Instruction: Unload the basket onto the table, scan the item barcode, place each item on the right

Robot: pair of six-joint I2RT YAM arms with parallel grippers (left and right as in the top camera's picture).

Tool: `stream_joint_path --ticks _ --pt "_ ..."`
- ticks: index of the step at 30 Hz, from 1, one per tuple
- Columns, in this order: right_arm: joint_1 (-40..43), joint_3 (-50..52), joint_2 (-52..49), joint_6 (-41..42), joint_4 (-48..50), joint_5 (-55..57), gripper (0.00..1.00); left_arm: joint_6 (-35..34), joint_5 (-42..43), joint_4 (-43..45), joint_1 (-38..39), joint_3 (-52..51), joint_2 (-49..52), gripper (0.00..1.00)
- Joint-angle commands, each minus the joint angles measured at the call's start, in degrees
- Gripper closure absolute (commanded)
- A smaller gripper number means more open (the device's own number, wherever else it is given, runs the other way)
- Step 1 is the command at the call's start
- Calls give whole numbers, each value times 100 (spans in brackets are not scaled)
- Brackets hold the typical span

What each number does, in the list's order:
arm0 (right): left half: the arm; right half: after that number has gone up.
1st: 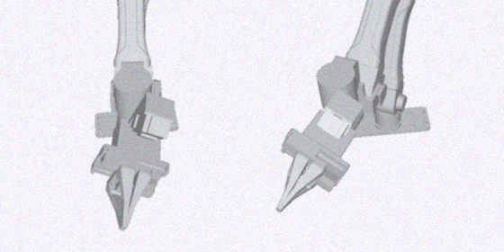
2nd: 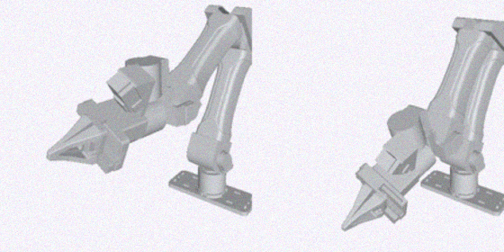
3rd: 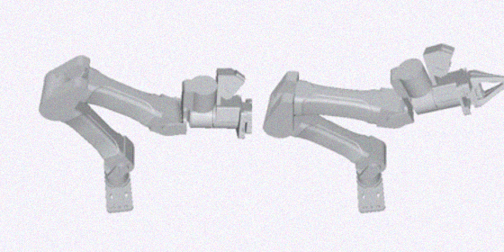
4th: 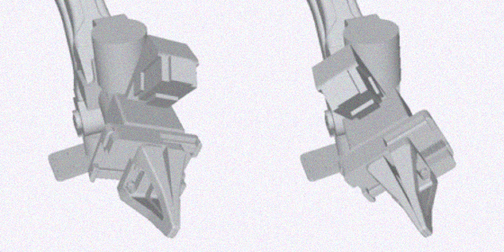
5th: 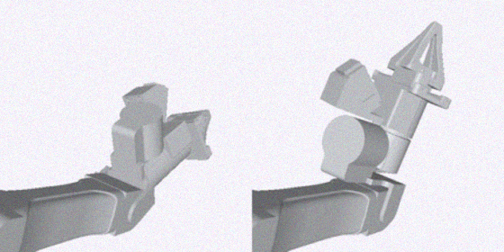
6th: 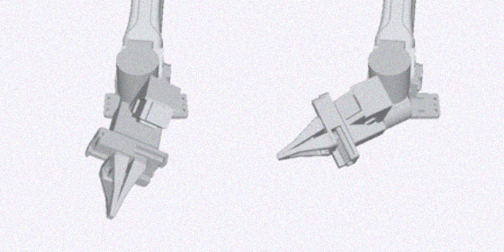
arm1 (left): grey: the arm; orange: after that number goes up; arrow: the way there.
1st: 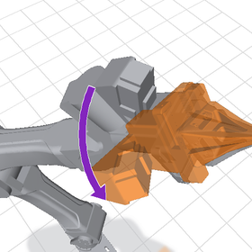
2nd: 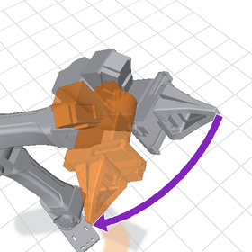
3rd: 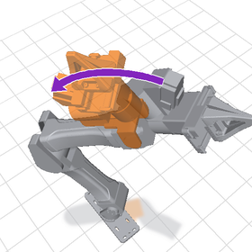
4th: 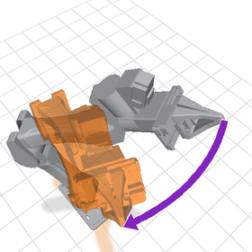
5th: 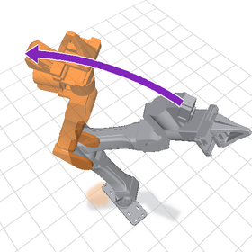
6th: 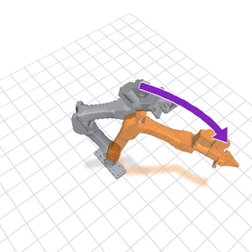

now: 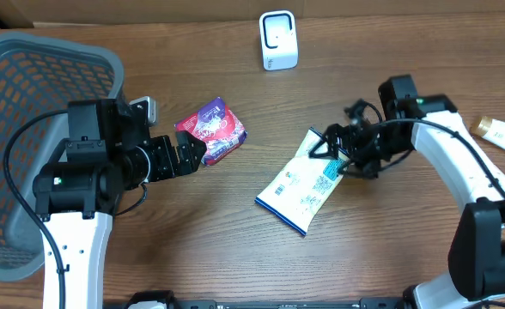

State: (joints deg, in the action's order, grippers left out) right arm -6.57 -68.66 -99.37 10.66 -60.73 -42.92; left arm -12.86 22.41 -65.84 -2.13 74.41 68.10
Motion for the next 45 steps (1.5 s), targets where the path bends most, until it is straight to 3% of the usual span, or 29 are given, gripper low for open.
stream_joint_path --ticks 1,7,13,16,21,23,27,28,29,30,35,37,38,40,42,45 --pt "433 772 7 953 468 726 0 221 -33 4 -2 118 160 0" --pt "846 2116 26 1429 1602 616 0 221 -35 31 55 118 363 0" --pt "841 3633 26 2811 3915 87 0 219 -28 50 363 118 782 1" --pt "839 4120 26 3418 4975 -44 0 216 273 181 671 118 1141 14" --pt "817 4321 26 3783 5779 -2 0 122 575 402 1174 118 1727 12" --pt "765 4319 24 3783 5941 20 0 15 603 433 1311 118 1919 16" --pt "592 4319 24 3783 6013 304 0 -111 911 608 1631 118 2299 38" --pt "557 4319 24 3783 6035 328 4 -118 927 671 1716 118 2396 51" --pt "525 4319 24 3783 6072 341 9 -175 922 734 1801 118 2492 75" --pt "476 4319 24 3783 6144 337 21 -367 931 828 1930 116 2649 96" --pt "433 4319 24 3781 6201 352 76 -693 1416 1165 2247 83 3130 96" --pt "433 4319 24 3783 6201 387 82 -785 1703 1351 2284 7 3298 96" --pt "433 4319 24 3783 6205 387 78 -796 1856 1451 2284 -48 3366 96" --pt "433 4319 24 3781 6223 382 28 -798 2120 1622 2282 -151 3486 96" --pt "433 4319 24 3781 6225 387 0 -800 2424 1727 2277 -236 3578 96" --pt "433 4319 24 3783 6297 387 0 -940 2612 1871 2282 -415 3628 96"
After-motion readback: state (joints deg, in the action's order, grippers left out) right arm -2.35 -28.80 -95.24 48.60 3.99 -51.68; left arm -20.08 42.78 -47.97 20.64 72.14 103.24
